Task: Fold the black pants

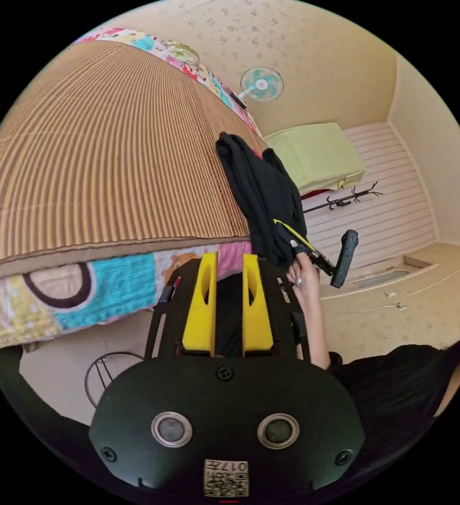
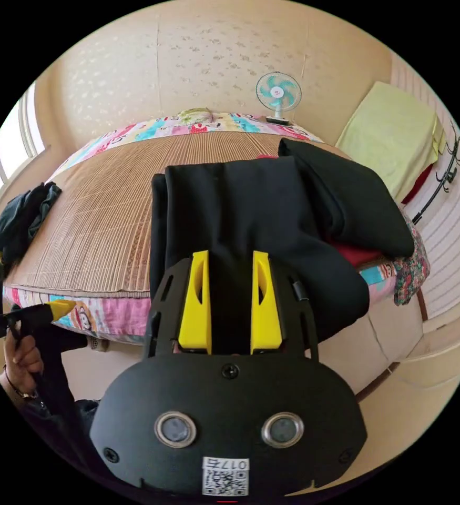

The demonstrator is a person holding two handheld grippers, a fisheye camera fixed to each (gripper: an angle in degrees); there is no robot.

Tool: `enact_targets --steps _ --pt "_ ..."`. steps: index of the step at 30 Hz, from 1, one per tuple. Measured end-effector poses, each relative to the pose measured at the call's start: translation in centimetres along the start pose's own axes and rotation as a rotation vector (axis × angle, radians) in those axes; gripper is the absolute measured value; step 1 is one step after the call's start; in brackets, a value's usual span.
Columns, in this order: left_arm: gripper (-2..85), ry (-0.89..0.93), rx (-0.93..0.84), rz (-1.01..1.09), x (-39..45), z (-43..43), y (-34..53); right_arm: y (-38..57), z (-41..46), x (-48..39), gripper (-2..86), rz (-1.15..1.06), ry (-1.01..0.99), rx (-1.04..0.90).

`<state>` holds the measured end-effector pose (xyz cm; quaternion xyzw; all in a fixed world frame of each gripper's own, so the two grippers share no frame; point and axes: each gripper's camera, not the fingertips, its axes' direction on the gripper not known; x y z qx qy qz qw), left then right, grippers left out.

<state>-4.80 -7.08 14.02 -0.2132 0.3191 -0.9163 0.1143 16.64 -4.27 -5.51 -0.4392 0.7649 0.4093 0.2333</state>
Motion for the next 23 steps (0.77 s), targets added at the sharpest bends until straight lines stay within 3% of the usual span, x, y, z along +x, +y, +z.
enact_targets --steps 5,9,12,17,19,23 --pt "8.3 -0.187 0.233 -0.08 -3.1 -9.5 4.9 -9.0 8.2 3.5 7.8 0.093 -0.214 -0.193" --pt "8.8 -0.352 0.393 -0.123 -4.3 -13.5 5.0 -12.5 12.2 3.3 7.3 0.051 -0.209 -0.135" --pt "9.8 -0.475 0.459 -0.091 -4.4 -15.9 1.2 -14.8 14.3 2.9 7.2 -0.009 -0.171 -0.138" --pt "13.4 -0.711 0.58 -0.081 -2.9 -18.9 -10.5 -13.6 14.7 3.3 7.2 0.073 -0.157 -0.141" --pt "13.8 -0.685 0.54 -0.133 -4.2 -18.8 -14.9 -12.2 14.0 2.5 7.3 0.068 -0.103 -0.141" --pt "14.1 -0.901 0.3 -0.335 -11.0 -13.3 -21.7 -8.1 11.1 1.1 7.4 0.094 0.012 -0.147"
